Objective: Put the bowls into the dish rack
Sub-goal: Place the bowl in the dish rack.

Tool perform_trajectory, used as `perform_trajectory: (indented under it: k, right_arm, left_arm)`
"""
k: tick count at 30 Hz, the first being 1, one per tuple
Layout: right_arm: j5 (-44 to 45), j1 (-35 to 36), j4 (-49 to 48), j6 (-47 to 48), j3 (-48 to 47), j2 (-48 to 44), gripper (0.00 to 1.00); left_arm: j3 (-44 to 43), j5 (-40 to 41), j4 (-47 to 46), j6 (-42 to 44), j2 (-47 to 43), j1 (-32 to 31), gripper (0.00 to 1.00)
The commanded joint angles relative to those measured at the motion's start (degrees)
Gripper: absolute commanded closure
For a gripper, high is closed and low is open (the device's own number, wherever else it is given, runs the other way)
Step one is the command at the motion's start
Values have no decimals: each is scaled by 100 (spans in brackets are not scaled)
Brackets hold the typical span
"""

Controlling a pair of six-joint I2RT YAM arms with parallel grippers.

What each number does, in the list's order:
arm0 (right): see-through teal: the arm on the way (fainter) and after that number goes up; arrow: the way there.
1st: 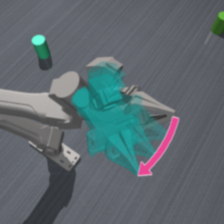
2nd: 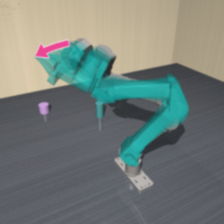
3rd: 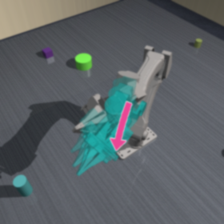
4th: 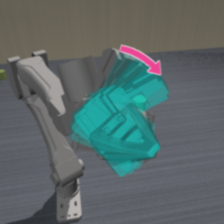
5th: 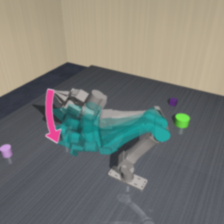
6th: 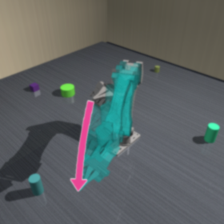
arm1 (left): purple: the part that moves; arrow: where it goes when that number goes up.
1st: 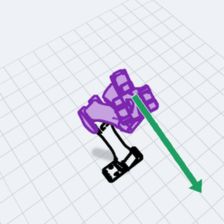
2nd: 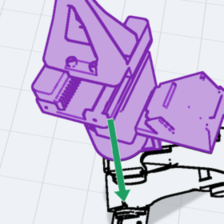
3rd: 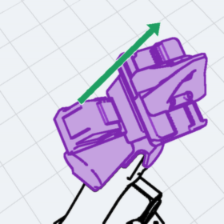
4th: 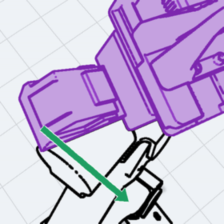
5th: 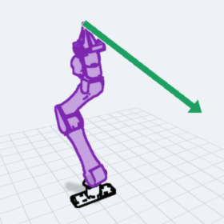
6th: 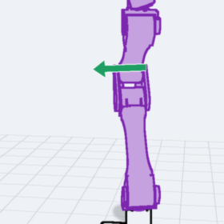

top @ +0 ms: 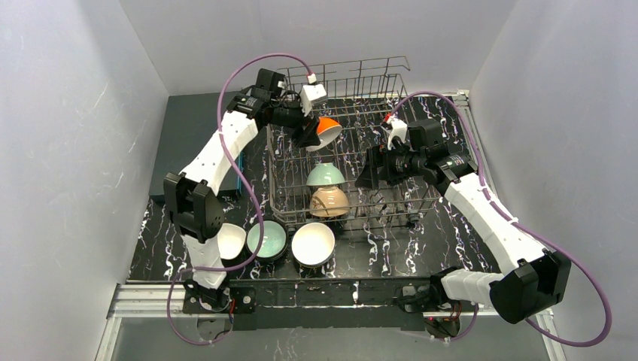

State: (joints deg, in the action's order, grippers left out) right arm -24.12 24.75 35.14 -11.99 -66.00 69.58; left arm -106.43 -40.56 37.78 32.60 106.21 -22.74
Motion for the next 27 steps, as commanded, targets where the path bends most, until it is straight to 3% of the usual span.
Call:
perform_trajectory:
  k: [1,27]
  right_arm:
    - [10,-23,15,72,-144,-58,1]
    - [168,-31,255,233,-243,-68,1]
  left_arm:
    - [-294,157,158,342,31,-96,95]
    - [-861,496,985,1966,602,-144,95]
